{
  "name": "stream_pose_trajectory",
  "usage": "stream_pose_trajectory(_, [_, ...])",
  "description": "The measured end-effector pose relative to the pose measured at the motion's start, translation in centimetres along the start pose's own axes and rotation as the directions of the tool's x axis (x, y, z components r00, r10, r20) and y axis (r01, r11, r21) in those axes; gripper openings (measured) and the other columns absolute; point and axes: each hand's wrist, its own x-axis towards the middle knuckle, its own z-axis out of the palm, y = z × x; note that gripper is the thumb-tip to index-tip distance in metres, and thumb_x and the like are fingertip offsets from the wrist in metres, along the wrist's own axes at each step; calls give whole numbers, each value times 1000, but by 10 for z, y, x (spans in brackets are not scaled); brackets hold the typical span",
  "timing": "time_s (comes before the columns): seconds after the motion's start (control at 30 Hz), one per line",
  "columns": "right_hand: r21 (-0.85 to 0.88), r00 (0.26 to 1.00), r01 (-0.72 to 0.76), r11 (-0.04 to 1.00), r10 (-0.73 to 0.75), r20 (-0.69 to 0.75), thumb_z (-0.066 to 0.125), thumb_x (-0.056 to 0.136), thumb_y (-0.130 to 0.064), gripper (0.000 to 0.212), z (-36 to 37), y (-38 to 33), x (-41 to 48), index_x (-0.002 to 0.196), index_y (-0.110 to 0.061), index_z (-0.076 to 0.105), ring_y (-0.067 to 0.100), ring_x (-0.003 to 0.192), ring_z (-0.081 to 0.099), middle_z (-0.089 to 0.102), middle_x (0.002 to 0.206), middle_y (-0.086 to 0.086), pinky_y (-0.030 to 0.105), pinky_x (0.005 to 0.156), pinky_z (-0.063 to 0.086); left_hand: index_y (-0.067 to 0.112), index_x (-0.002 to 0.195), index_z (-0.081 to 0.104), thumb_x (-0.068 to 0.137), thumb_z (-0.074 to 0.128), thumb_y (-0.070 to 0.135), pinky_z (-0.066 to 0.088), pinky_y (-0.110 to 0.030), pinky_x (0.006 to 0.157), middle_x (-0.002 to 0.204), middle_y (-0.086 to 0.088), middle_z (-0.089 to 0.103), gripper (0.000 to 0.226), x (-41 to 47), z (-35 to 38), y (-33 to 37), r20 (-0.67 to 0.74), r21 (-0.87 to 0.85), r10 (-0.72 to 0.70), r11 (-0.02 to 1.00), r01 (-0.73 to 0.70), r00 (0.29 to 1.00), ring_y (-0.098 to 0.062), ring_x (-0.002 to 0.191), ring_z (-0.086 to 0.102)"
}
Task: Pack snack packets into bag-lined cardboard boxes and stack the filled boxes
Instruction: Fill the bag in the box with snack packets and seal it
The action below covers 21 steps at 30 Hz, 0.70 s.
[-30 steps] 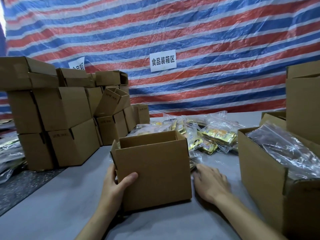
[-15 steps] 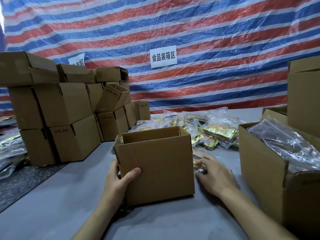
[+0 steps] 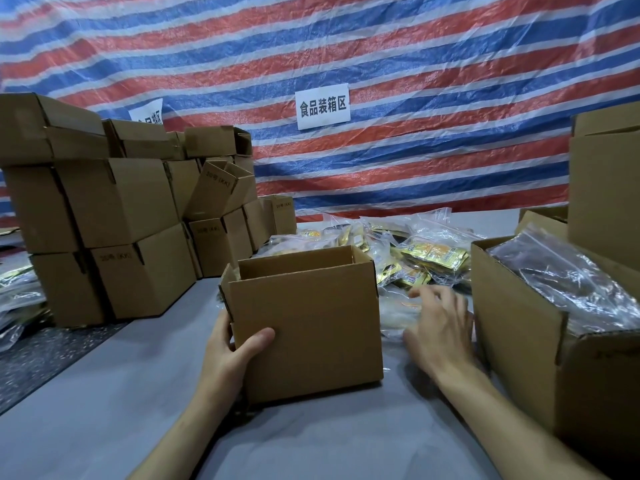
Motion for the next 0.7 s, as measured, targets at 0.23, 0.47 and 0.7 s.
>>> stream_pose_trajectory(0.23, [117,950,297,948,-306,65,72,81,-19,47,8,-8,-6,124,-32,61,16,122,38,48,123,-6,31,91,27,17,128,59,52,84,49,60,-25,66,111,-4,74,86,1,-1,-1,-5,-2,2,1000,-2,1000,-21,96,74])
stream_pose_trajectory(0.47, [36,948,277,960,-279,151,72,88,-27,20,8,2,-4,106,-36,74,17,126,43,54,137,-12,30,93,29,21,122,62,50,84,50,60,-25,64,108,-5,74,81,1,-1,-2,-7,-12,-10,1000,10,1000,-20,93,75])
stream_pose_trajectory(0.7, [147,858,327,934,-358,368,50,77,-43,57,5,-6,-10,131,-30,63,10,141,24,47,129,-19,30,111,17,29,121,61,51,84,53,61,-28,66,113,-4,72,77,1,-2,-1,8,-21,-35,999,35,999,-20,96,74])
